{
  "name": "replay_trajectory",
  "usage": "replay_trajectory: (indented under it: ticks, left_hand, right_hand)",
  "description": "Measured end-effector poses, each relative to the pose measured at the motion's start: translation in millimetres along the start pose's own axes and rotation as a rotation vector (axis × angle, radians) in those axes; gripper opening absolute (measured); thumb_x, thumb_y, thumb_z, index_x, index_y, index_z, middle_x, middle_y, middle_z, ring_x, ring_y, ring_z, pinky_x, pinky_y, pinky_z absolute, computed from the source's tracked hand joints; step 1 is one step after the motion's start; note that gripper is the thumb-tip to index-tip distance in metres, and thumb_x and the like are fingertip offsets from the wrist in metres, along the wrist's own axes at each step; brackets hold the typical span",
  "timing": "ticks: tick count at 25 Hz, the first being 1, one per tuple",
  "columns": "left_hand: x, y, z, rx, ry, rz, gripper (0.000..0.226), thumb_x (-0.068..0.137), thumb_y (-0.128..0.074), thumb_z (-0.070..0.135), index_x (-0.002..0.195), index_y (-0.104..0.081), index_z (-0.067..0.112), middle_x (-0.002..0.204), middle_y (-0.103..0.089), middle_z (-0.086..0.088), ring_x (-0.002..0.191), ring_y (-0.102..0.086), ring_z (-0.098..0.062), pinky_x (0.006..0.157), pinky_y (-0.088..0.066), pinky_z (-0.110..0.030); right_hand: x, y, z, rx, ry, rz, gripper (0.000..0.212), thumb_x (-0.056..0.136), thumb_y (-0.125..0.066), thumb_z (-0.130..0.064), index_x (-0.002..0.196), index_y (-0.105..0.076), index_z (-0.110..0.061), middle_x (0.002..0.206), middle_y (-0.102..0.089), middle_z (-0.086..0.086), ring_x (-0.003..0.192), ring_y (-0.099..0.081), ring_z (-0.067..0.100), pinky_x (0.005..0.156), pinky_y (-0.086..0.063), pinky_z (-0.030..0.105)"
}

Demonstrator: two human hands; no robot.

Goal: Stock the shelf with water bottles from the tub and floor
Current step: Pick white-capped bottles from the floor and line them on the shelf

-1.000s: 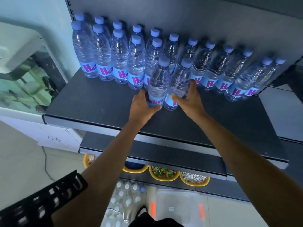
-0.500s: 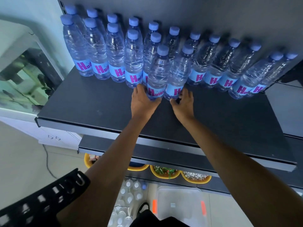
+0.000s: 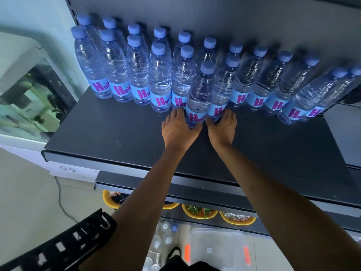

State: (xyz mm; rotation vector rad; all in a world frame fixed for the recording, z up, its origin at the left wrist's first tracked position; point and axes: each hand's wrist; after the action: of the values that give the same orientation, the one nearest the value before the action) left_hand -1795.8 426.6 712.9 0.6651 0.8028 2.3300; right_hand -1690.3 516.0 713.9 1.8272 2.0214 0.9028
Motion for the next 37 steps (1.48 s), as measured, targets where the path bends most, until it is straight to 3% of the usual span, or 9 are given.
replay_trajectory:
  ticks: [8,11,17,26,32,37]
  left_hand:
    - [9.1,-24.6,23.3,-0.067,0.127,0.044,0.052,0.079,-0.074,0.055,0.109,-0.056,0.016,0.104,-0.068,0.004,0.104,-0.062,-0.022,0.094,-0.037,-0.036]
    - [15.6,-37.2,36.0,-0.016,0.246,0.074,0.06,0.077,-0.073,0.061,0.111,-0.053,0.015,0.1,-0.07,0.001,0.102,-0.061,-0.023,0.096,-0.036,-0.037]
    - [14.1,-45.5,37.0,-0.023,0.27,0.158,0.058,0.078,-0.069,0.06,0.107,-0.048,0.015,0.088,-0.065,0.003,0.094,-0.06,-0.022,0.09,-0.032,-0.036]
    - [12.7,-45.0,35.7,0.02,0.245,0.13,0.038,0.09,-0.064,0.047,0.105,-0.053,0.014,0.094,-0.062,0.002,0.097,-0.058,-0.023,0.094,-0.035,-0.038]
    - [14.8,-44.5,38.1,-0.011,0.275,0.113,0.05,0.081,-0.069,0.06,0.1,-0.053,0.016,0.087,-0.061,0.005,0.092,-0.056,-0.02,0.093,-0.034,-0.037]
    - [12.5,-43.4,38.1,-0.048,0.258,0.118,0.043,0.088,-0.065,0.052,0.101,-0.053,0.013,0.084,-0.057,0.005,0.091,-0.056,-0.023,0.091,-0.033,-0.038]
  right_hand:
    - [10.7,26.7,23.5,-0.09,0.081,-0.055,0.042,0.089,-0.074,-0.03,0.116,-0.058,-0.003,0.114,-0.061,0.012,0.111,-0.051,0.03,0.095,-0.047,0.047]
    - [11.9,28.8,26.3,-0.048,0.072,-0.05,0.042,0.087,-0.075,-0.027,0.118,-0.059,-0.003,0.115,-0.063,0.012,0.111,-0.053,0.03,0.096,-0.047,0.05]
    - [12.6,28.4,22.6,0.022,0.085,-0.052,0.062,0.084,-0.078,-0.034,0.137,-0.05,-0.019,0.126,-0.065,0.001,0.115,-0.06,0.022,0.102,-0.049,0.047]
    - [16.3,19.4,21.1,-0.135,0.04,-0.018,0.067,0.08,-0.078,-0.047,0.129,-0.048,-0.013,0.128,-0.06,0.007,0.121,-0.054,0.03,0.103,-0.044,0.041]
    - [13.5,20.8,20.5,-0.109,0.045,-0.01,0.059,0.081,-0.078,-0.047,0.121,-0.051,-0.013,0.122,-0.064,0.005,0.114,-0.056,0.03,0.098,-0.046,0.042]
    - [13.2,22.4,18.6,-0.071,0.037,-0.02,0.055,0.082,-0.077,-0.047,0.12,-0.052,-0.016,0.119,-0.068,0.002,0.111,-0.057,0.029,0.096,-0.047,0.04]
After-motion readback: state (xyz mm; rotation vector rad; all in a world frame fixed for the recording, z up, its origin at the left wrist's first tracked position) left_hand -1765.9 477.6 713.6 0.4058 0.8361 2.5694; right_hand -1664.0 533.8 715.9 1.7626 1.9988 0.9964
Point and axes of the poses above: each hand's wrist, its own x-axis towards the middle knuckle, its own y-axis out of the back of the hand, z = x × y
